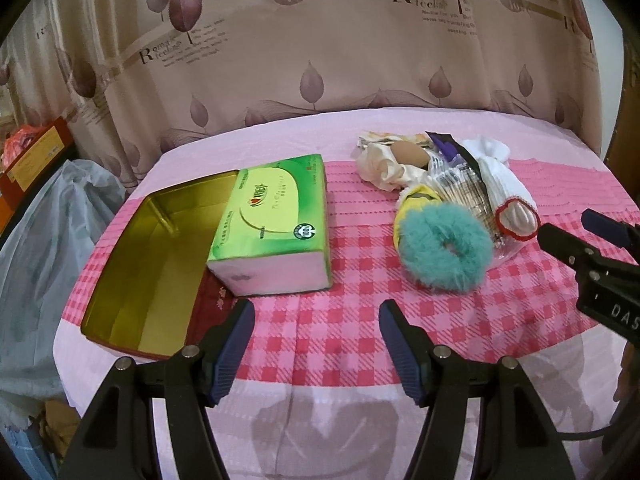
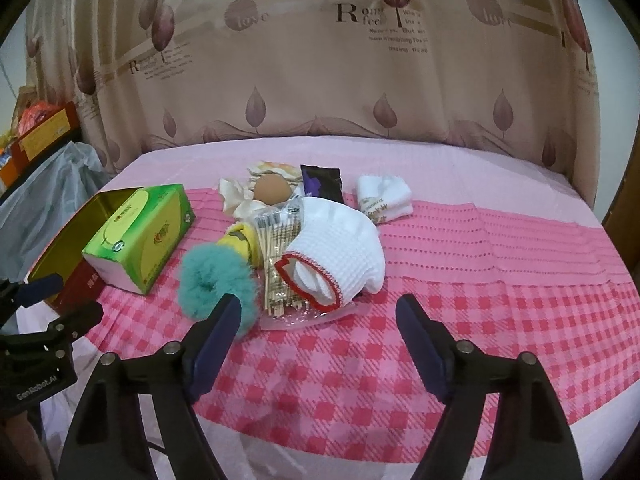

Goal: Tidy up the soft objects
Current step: 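Reach the right gripper to the white red-trimmed sock and grasp it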

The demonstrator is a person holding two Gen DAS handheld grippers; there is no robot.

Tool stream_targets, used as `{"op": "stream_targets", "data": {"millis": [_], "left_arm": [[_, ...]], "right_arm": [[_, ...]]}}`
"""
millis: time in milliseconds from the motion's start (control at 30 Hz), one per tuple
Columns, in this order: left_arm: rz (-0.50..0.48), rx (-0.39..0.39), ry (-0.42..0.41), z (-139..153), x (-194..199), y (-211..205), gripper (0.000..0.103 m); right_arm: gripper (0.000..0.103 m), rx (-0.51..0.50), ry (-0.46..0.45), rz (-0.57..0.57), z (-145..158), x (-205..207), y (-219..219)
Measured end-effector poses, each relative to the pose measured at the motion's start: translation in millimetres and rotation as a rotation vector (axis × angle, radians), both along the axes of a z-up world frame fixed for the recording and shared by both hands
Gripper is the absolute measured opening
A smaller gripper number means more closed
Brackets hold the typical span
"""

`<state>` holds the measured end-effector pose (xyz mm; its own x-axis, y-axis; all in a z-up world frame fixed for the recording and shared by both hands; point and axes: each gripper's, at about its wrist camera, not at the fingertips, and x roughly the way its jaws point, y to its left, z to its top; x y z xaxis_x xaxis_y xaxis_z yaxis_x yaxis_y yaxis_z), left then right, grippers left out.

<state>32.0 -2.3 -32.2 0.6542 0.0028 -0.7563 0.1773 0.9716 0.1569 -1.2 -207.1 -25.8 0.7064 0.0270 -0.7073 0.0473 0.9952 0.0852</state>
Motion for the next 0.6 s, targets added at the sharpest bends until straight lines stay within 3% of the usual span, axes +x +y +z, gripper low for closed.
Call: {"op": "stream_targets", "data": {"millis": [600], "left_arm": [[-0.028,-0.027,0.047,-13,39,-7,0.066]], "right_arm": [[0.076,0.033,0.093,-0.019,-24,82,-14]]}}
